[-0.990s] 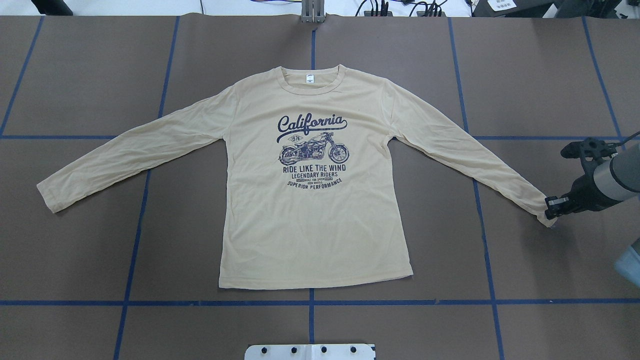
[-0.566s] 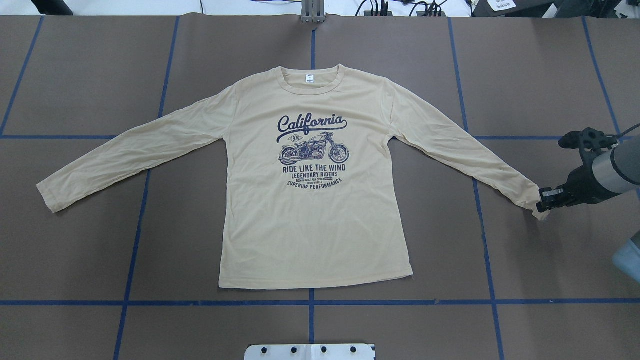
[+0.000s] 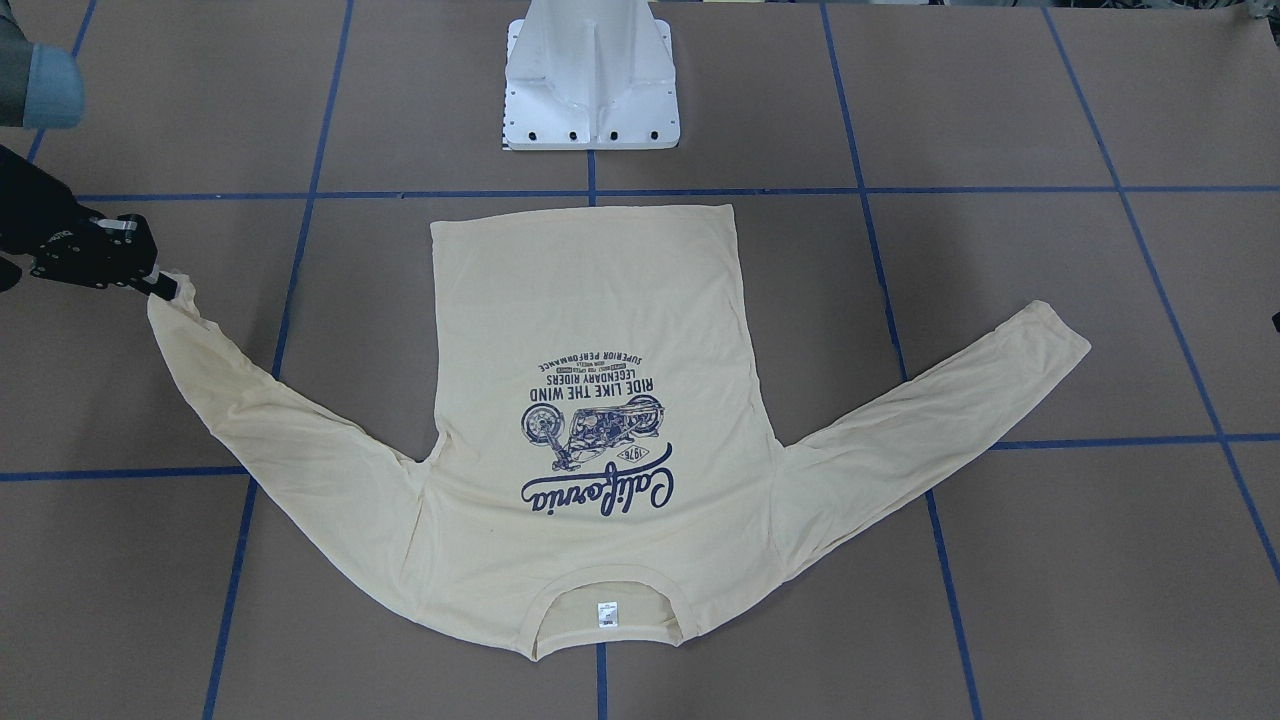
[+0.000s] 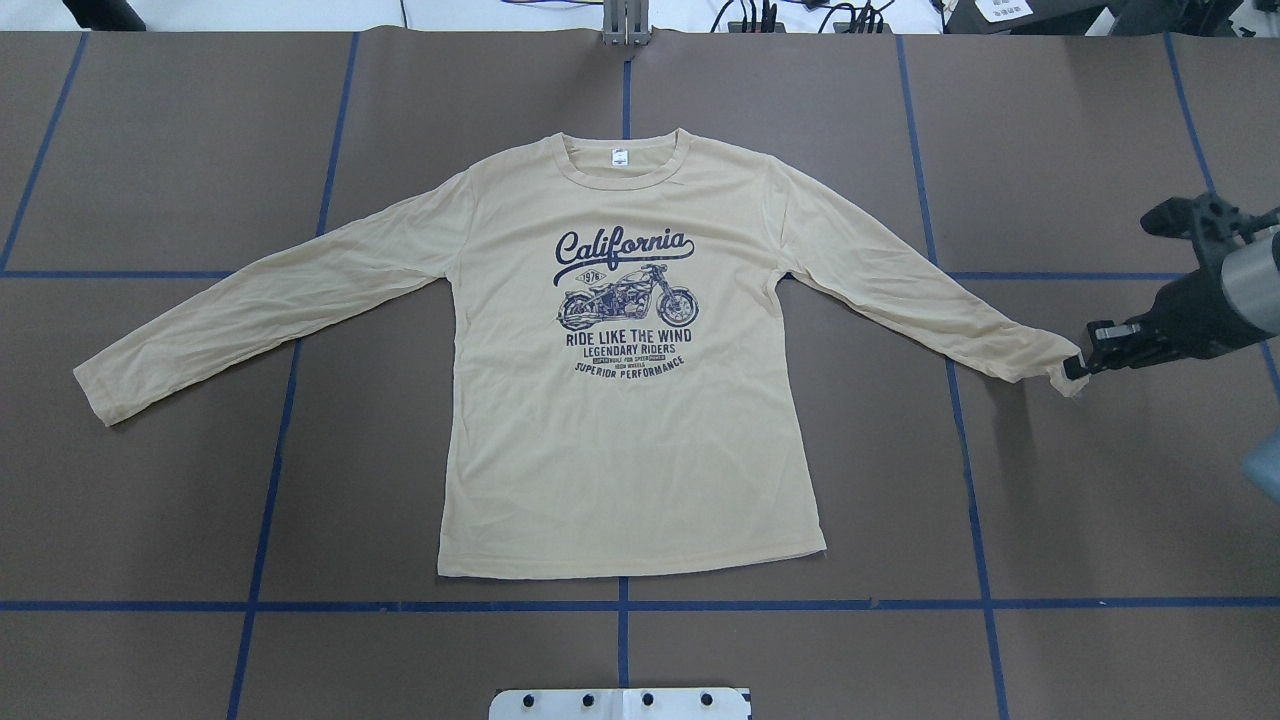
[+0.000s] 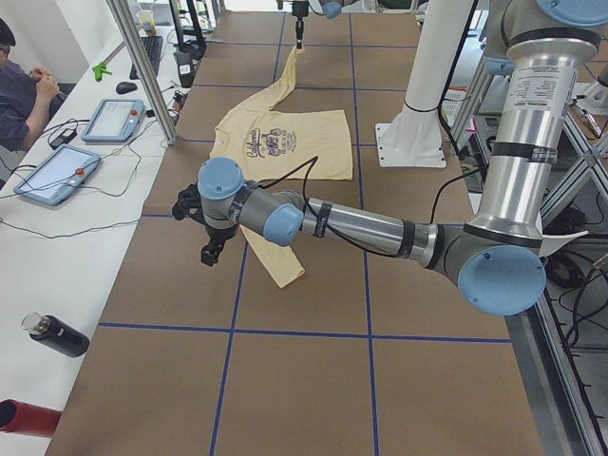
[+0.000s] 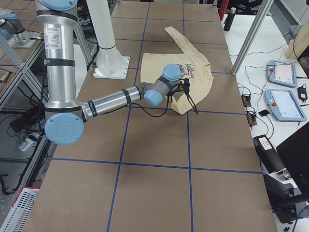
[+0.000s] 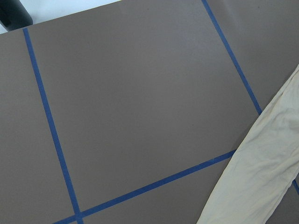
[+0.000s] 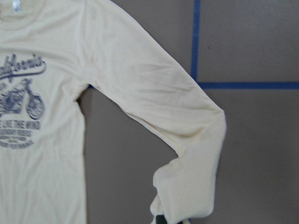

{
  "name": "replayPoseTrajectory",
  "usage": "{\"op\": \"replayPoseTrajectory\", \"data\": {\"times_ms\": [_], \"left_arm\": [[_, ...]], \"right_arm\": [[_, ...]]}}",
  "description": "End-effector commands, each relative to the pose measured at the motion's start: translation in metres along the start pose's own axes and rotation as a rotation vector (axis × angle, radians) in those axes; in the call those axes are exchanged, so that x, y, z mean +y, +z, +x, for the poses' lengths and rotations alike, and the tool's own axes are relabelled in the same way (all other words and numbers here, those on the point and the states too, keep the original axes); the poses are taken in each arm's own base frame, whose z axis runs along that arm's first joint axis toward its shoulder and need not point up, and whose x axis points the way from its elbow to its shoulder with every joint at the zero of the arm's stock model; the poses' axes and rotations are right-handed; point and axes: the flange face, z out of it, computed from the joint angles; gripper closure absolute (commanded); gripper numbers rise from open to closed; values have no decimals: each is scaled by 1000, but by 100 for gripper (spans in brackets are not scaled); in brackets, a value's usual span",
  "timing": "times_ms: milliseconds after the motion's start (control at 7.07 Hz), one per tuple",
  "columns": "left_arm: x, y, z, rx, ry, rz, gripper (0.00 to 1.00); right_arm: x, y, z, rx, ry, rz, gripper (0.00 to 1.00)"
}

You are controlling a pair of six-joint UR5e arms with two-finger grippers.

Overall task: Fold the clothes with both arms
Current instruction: 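Lift the sleeve with the right gripper and carry it across the shirt toward the collar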

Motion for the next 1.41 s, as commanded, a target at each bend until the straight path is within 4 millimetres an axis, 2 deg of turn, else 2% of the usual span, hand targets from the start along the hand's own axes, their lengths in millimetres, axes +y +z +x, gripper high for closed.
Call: {"op": "replayPoseTrajectory", "data": {"times_ms": [0, 283, 424, 566, 707, 848, 990, 1131, 1273], "left_arm": [[1, 1, -3, -1, -3, -3, 1], [3, 5, -8, -2, -13, -11, 2], [4, 8, -11, -1, -19, -16, 2], [4, 11, -16, -1, -26, -22, 2], [4, 14, -21, -2, -29, -24, 2], [7, 22, -31, -2, -31, -23, 2], [11, 32, -43, -3, -28, -21, 2], [13, 38, -50, -3, -31, -22, 2], [10, 41, -54, -3, -36, -26, 2]], "right_arm": [[-44, -29, -95, -108, 80, 57, 100], [-94, -28, -168, -159, 85, 73, 100], [-119, -29, -217, -177, 61, 80, 100], [-135, -31, -247, -177, 49, 91, 100], [-156, -36, -290, -189, 17, 130, 100], [-155, -36, -324, -209, -29, 141, 100], [-140, 4, -359, -200, -63, 169, 100], [-120, 54, -386, -171, -77, 217, 100], [-114, 87, -399, -147, -76, 219, 100]]}}
